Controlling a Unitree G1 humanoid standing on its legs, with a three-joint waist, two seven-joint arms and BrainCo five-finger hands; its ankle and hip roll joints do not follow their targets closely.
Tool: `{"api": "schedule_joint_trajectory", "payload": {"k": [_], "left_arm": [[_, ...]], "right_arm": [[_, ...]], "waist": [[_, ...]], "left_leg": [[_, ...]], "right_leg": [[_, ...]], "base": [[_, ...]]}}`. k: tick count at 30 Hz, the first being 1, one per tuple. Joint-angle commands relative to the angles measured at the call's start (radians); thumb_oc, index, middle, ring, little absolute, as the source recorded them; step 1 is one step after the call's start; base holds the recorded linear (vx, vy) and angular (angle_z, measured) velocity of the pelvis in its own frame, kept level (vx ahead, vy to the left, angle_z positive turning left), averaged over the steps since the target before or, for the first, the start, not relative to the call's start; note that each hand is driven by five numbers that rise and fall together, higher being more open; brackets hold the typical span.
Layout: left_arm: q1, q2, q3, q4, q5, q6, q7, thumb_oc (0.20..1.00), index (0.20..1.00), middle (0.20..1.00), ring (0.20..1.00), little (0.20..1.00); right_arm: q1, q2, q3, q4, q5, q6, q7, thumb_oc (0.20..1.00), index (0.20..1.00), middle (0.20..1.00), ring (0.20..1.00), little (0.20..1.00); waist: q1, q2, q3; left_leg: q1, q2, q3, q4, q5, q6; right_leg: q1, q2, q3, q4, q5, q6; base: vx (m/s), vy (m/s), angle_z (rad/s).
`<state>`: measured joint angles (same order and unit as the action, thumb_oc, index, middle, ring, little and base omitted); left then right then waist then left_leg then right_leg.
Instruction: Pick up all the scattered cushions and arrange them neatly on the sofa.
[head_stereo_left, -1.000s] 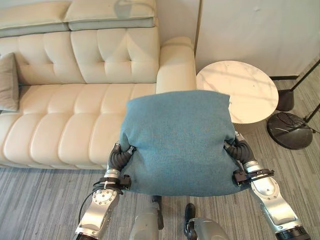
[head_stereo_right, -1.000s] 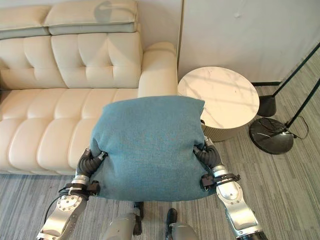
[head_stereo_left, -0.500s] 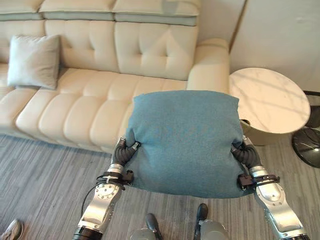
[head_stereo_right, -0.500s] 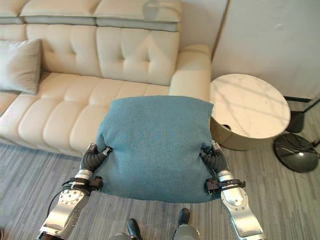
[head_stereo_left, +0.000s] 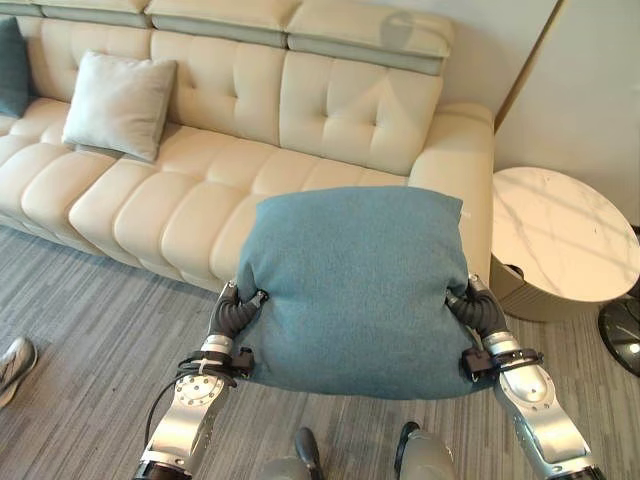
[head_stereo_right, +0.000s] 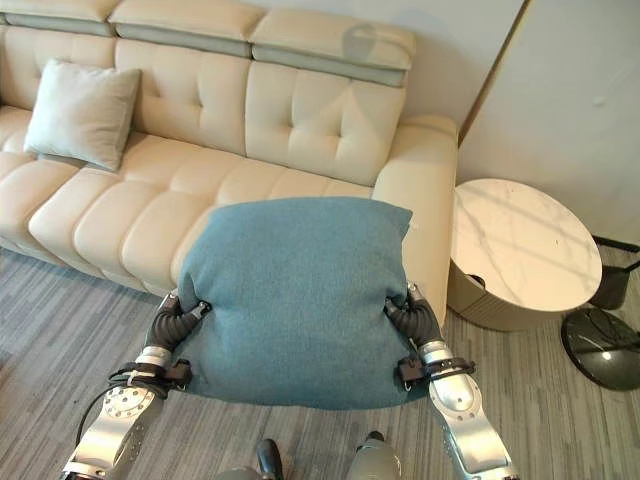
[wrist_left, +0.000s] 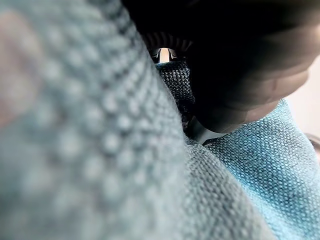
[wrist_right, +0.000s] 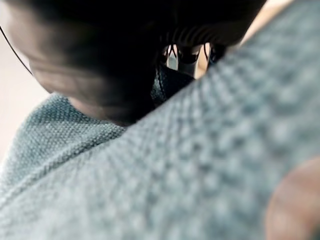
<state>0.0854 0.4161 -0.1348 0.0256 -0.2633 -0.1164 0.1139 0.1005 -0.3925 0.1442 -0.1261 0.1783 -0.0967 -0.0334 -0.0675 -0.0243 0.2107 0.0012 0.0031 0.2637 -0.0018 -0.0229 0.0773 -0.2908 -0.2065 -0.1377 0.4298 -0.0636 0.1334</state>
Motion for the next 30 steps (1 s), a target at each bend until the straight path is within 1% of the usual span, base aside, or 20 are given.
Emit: {"api": "schedule_joint_trajectory", "payload": {"k": [1, 2, 4, 7, 10, 11, 12, 13, 14, 15, 17, 18, 21, 22, 24, 25, 26, 27, 28, 30], "left_arm": [[-0.060, 0.001, -0.043, -0.119, 0.000, -0.093, -0.046, 0.200, 0.200, 0.200, 0.200, 0.200], [-0.061, 0.000, -0.043, -0.119, 0.000, -0.093, -0.046, 0.200, 0.200, 0.200, 0.200, 0.200], [-0.073, -0.014, -0.040, -0.109, 0.000, -0.099, -0.045, 0.200, 0.200, 0.200, 0.200, 0.200], [-0.066, -0.024, -0.039, -0.103, 0.010, -0.101, -0.052, 0.200, 0.200, 0.200, 0.200, 0.200], [-0.052, -0.033, -0.044, -0.109, 0.011, -0.102, -0.064, 0.200, 0.200, 0.200, 0.200, 0.200], [-0.030, -0.044, -0.054, -0.112, 0.007, -0.101, -0.071, 0.200, 0.200, 0.200, 0.200, 0.200], [-0.030, -0.044, -0.054, -0.112, 0.007, -0.101, -0.071, 0.200, 0.200, 0.200, 0.200, 0.200], [-0.030, -0.044, -0.056, -0.109, 0.003, -0.099, -0.072, 0.200, 0.200, 0.200, 0.200, 0.200], [-0.029, -0.040, -0.054, -0.111, 0.001, -0.099, -0.075, 0.200, 0.200, 0.200, 0.200, 0.200], [-0.032, -0.039, -0.052, -0.108, 0.001, -0.101, -0.068, 0.200, 0.200, 0.200, 0.200, 0.200], [-0.035, -0.042, -0.052, -0.106, -0.002, -0.100, -0.064, 0.200, 0.200, 0.200, 0.200, 0.200], [-0.047, -0.047, -0.055, -0.103, -0.007, -0.097, -0.065, 0.200, 0.200, 0.200, 0.200, 0.200], [-0.054, -0.044, -0.052, -0.105, -0.002, -0.098, -0.066, 0.200, 0.200, 0.200, 0.200, 0.200], [-0.063, -0.041, -0.053, -0.105, 0.003, -0.097, -0.064, 0.200, 0.200, 0.200, 0.200, 0.200], [-0.065, -0.041, -0.050, -0.106, 0.010, -0.095, -0.059, 0.200, 0.200, 0.200, 0.200, 0.200], [-0.063, -0.041, -0.048, -0.107, 0.012, -0.094, -0.054, 0.200, 0.200, 0.200, 0.200, 0.200], [-0.055, -0.043, -0.045, -0.111, 0.019, -0.092, -0.044, 0.200, 0.200, 0.200, 0.200, 0.200], [-0.056, -0.042, -0.045, -0.111, 0.019, -0.092, -0.044, 0.200, 0.200, 0.200, 0.200, 0.200], [-0.047, -0.044, -0.039, -0.115, 0.017, -0.095, -0.030, 0.200, 0.200, 0.200, 0.200, 0.200], [-0.034, -0.045, -0.032, -0.123, 0.012, -0.096, -0.036, 0.200, 0.200, 0.200, 0.200, 0.200]], "right_arm": [[-0.103, 0.021, 0.005, -0.103, 0.067, -0.105, 0.042, 0.200, 0.200, 0.200, 0.200, 0.200], [-0.103, 0.020, 0.005, -0.102, 0.067, -0.105, 0.042, 0.200, 0.200, 0.200, 0.200, 0.200], [-0.105, 0.011, 0.005, -0.111, 0.084, -0.108, 0.051, 0.200, 0.200, 0.200, 0.200, 0.200], [-0.094, 0.002, -0.001, -0.109, 0.079, -0.109, 0.057, 0.200, 0.200, 0.200, 0.200, 0.200], [-0.061, -0.007, -0.015, -0.115, 0.085, -0.108, 0.066, 0.200, 0.200, 0.200, 0.200, 0.200], [-0.041, -0.019, -0.027, -0.116, 0.079, -0.110, 0.068, 0.200, 0.200, 0.200, 0.200, 0.200], [-0.041, -0.019, -0.027, -0.116, 0.079, -0.110, 0.068, 0.200, 0.200, 0.200, 0.200, 0.200], [-0.042, -0.046, -0.037, -0.104, 0.056, -0.111, 0.059, 0.200, 0.200, 0.200, 0.200, 0.200], [-0.049, -0.053, -0.036, -0.104, 0.057, -0.111, 0.058, 0.200, 0.200, 0.200, 0.200, 0.200], [-0.051, -0.056, -0.038, -0.094, 0.064, -0.114, 0.046, 0.200, 0.200, 0.200, 0.200, 0.200], [-0.059, -0.064, -0.033, -0.091, 0.063, -0.111, 0.044, 0.200, 0.200, 0.200, 0.200, 0.200], [-0.075, -0.074, -0.036, -0.081, 0.051, -0.107, 0.032, 0.200, 0.200, 0.200, 0.200, 0.200], [-0.083, -0.076, -0.044, -0.085, 0.040, -0.107, 0.027, 0.200, 0.200, 0.200, 0.200, 0.200], [-0.082, -0.073, -0.047, -0.085, 0.036, -0.106, 0.023, 0.200, 0.200, 0.200, 0.200, 0.200], [-0.080, -0.076, -0.050, -0.083, 0.026, -0.106, 0.018, 0.200, 0.200, 0.200, 0.200, 0.200], [-0.076, -0.076, -0.054, -0.080, 0.019, -0.102, 0.014, 0.200, 0.200, 0.200, 0.200, 0.200], [-0.066, -0.080, -0.058, -0.075, -0.002, -0.097, 0.006, 0.200, 0.200, 0.200, 0.200, 0.200], [-0.066, -0.079, -0.058, -0.075, -0.002, -0.097, 0.006, 0.200, 0.200, 0.200, 0.200, 0.200], [-0.066, -0.083, -0.054, -0.070, -0.020, -0.092, 0.002, 0.200, 0.200, 0.200, 0.200, 0.200], [-0.067, -0.081, -0.048, -0.068, -0.036, -0.088, 0.009, 0.200, 0.200, 0.200, 0.200, 0.200]], "waist": [[-0.025, 0.000, 0.018], [-0.027, 0.006, 0.020], [-0.050, -0.005, 0.025], [-0.066, 0.004, 0.016], [-0.092, 0.003, -0.002], [-0.104, 0.019, -0.022], [-0.106, 0.016, -0.024], [-0.118, 0.025, -0.034], [-0.119, 0.031, -0.034], [-0.119, 0.032, -0.038], [-0.116, 0.030, -0.040], [-0.108, 0.025, -0.042], [-0.094, 0.005, -0.045], [-0.083, -0.013, -0.043], [-0.073, -0.017, -0.037], [-0.065, -0.019, -0.033], [-0.052, -0.014, -0.026], [-0.053, -0.015, -0.028], [-0.046, -0.008, -0.024], [-0.041, 0.007, -0.037]], "left_leg": [[0.085, -0.059, -0.054, 0.044, -0.157, -0.046], [0.088, -0.054, -0.057, 0.046, -0.164, -0.047], [0.130, -0.083, -0.084, 0.054, -0.195, -0.055], [0.180, -0.084, -0.110, 0.059, -0.242, -0.069], [0.209, -0.084, -0.121, 0.085, -0.257, -0.083], [0.219, -0.067, -0.136, 0.143, -0.225, -0.114], [0.215, -0.071, -0.138, 0.142, -0.221, -0.114], [0.171, -0.011, -0.091, 0.314, -0.137, -0.172], [0.153, 0.015, -0.073, 0.388, -0.093, -0.187], [0.134, 0.026, -0.060, 0.441, -0.046, -0.194], [0.096, 0.045, -0.037, 0.459, -0.055, -0.184], [0.062, 0.069, -0.001, 0.420, -0.092, -0.154], [0.008, 0.071, 0.006, 0.342, -0.141, -0.137], [-0.042, 0.078, -0.020, 0.253, -0.127, -0.139], [-0.065, 0.084, -0.055, 0.208, -0.090, -0.152], [-0.090, 0.093, -0.095, 0.184, -0.058, -0.162], [-0.113, 0.099, -0.189, 0.136, -0.015, -0.180], [-0.115, 0.098, -0.189, 0.132, -0.009, -0.180], [-0.130, 0.106, -0.257, 0.107, 0.015, -0.197], [-0.101, 0.105, -0.252, 0.052, 0.013, -0.193]], "right_leg": [[-0.014, 0.092, -0.049, -0.158, 0.074, -0.005], [-0.008, 0.095, -0.053, -0.159, 0.070, -0.003], [-0.049, 0.095, -0.098, -0.288, 0.128, 0.024], [-0.076, 0.101, -0.139, -0.326, 0.141, 0.038], [-0.066, 0.102, -0.125, -0.326, 0.145, 0.024], [-0.033, 0.110, -0.096, -0.311, 0.154, -0.004], [-0.035, 0.106, -0.096, -0.315, 0.158, -0.004], [0.011, 0.111, -0.110, -0.309, 0.144, -0.029], [0.033, 0.121, -0.112, -0.309, 0.131, -0.043], [0.056, 0.136, -0.103, -0.323, 0.118, -0.060], [0.083, 0.137, -0.095, -0.328, 0.092, -0.066], [0.114, 0.140, -0.070, -0.344, 0.077, -0.064], [0.146, 0.122, -0.034, -0.361, 0.068, -0.046], [0.173, 0.111, 0.006, -0.370, 0.062, -0.044], [0.190, 0.115, 0.031, -0.367, 0.052, -0.047], [0.207, 0.120, 0.060, -0.368, 0.044, -0.050], [0.227, 0.132, 0.112, -0.355, 0.025, -0.054], [0.224, 0.132, 0.112, -0.356, 0.028, -0.054], [0.230, 0.135, 0.168, -0.335, 0.011, -0.051], [0.227, 0.139, 0.200, -0.337, 0.011, -0.040]], "base": [[0.24, 0.058, 0.35], [0.33, 0.024, 0.40], [0.36, 0.019, 0.40], [0.43, -0.038, 0.34], [0.38, -0.065, 0.40], [0.49, -0.106, 0.50], [0.59, -0.190, 0.76], [0.39, -0.163, 0.63], [0.49, -0.207, 0.43], [0.20, -0.084, -0.16], [0.28, -0.040, -0.61], [0.40, 0.017, -0.43], [0.25, 0.064, -0.69], [0.23, 0.083, -0.67], [0.20, 0.077, -0.73], [0.26, 0.152, -0.83], [0.25, 0.151, -0.67], [0.33, 0.308, -1.00], [0.16, 0.198, -0.96], [0.26, 0.326, -0.92]]}}
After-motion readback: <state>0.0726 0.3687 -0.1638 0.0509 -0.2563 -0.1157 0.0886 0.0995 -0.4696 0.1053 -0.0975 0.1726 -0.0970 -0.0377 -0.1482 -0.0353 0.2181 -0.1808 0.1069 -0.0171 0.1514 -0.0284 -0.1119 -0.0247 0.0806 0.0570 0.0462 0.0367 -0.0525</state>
